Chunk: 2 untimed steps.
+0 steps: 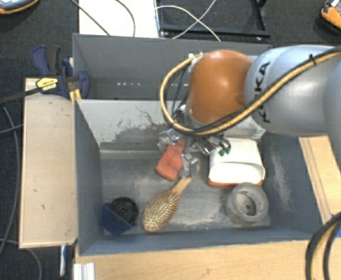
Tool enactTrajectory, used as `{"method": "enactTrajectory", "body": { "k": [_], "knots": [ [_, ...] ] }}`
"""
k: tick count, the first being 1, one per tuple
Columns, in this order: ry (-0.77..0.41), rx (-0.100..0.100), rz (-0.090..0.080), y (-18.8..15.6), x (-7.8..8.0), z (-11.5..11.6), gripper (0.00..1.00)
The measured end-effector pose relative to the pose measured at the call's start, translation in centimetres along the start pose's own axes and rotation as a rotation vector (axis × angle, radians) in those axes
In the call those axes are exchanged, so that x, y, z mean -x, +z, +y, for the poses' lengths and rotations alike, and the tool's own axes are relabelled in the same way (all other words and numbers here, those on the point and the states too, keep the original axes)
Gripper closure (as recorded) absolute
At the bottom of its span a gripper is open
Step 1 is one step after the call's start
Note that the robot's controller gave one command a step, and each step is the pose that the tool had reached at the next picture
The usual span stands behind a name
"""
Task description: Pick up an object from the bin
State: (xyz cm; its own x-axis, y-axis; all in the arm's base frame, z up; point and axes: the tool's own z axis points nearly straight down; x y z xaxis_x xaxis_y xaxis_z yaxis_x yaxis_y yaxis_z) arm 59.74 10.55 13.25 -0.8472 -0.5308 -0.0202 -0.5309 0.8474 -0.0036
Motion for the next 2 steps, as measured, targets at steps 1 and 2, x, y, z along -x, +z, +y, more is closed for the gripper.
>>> {"method": "enactTrajectory", "body": {
  "k": [1, 2],
  "knots": [
    [0.006, 0.002, 0.004, 0.7, -0.1, 0.0, 1.0],
    [0.011, -0.001, -0.006, -4.8, 0.2, -0.1, 1.0]
  ]
}}
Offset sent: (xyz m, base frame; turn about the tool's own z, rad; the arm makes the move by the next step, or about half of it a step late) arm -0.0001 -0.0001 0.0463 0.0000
